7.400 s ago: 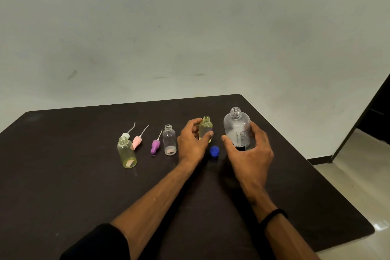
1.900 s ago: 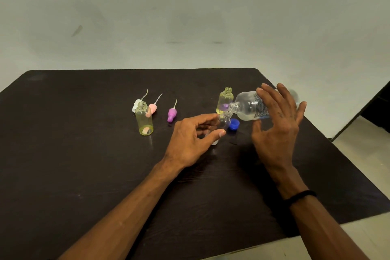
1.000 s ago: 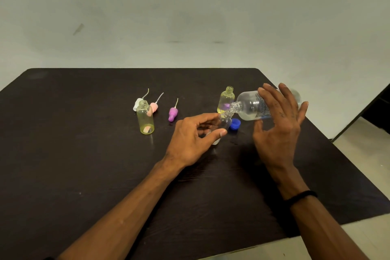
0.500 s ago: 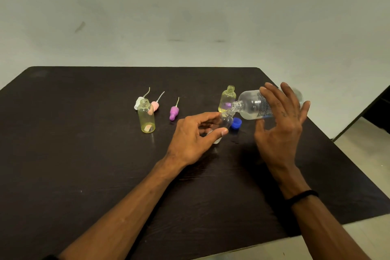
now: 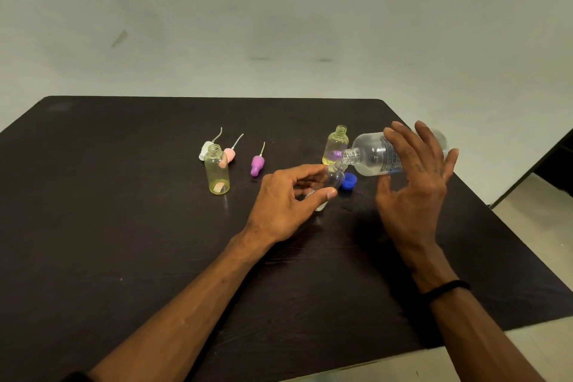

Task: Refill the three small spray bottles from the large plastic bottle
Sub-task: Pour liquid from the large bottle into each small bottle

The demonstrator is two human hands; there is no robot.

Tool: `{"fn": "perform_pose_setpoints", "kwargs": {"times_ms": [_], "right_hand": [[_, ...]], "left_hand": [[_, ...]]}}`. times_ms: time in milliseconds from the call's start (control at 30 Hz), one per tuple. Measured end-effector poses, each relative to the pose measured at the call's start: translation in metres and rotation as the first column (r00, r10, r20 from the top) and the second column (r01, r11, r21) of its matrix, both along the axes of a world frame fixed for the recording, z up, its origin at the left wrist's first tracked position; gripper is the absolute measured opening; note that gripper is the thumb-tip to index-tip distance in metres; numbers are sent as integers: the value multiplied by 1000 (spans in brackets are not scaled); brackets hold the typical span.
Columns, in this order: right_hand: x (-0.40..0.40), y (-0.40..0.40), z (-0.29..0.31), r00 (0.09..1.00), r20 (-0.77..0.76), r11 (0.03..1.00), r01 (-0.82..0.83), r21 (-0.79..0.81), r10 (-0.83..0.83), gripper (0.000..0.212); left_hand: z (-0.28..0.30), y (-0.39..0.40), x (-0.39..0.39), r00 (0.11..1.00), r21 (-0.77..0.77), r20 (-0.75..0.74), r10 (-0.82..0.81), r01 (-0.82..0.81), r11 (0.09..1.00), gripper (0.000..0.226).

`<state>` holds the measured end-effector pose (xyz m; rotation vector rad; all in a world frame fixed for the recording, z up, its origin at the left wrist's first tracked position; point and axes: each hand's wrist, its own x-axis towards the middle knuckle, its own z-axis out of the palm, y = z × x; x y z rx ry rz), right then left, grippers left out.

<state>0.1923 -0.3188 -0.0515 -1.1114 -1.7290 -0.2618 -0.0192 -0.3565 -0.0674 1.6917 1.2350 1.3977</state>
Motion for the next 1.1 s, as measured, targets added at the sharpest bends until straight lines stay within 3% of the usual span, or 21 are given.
{"fn": "perform_pose_setpoints", "kwargs": {"times_ms": [1100], "right_hand": [[0,0,1,1000,7,1000,5,16,-6,81]], "left_hand": [[-3,3,-1,1000,9,3,-2,2,1000,49]]}}
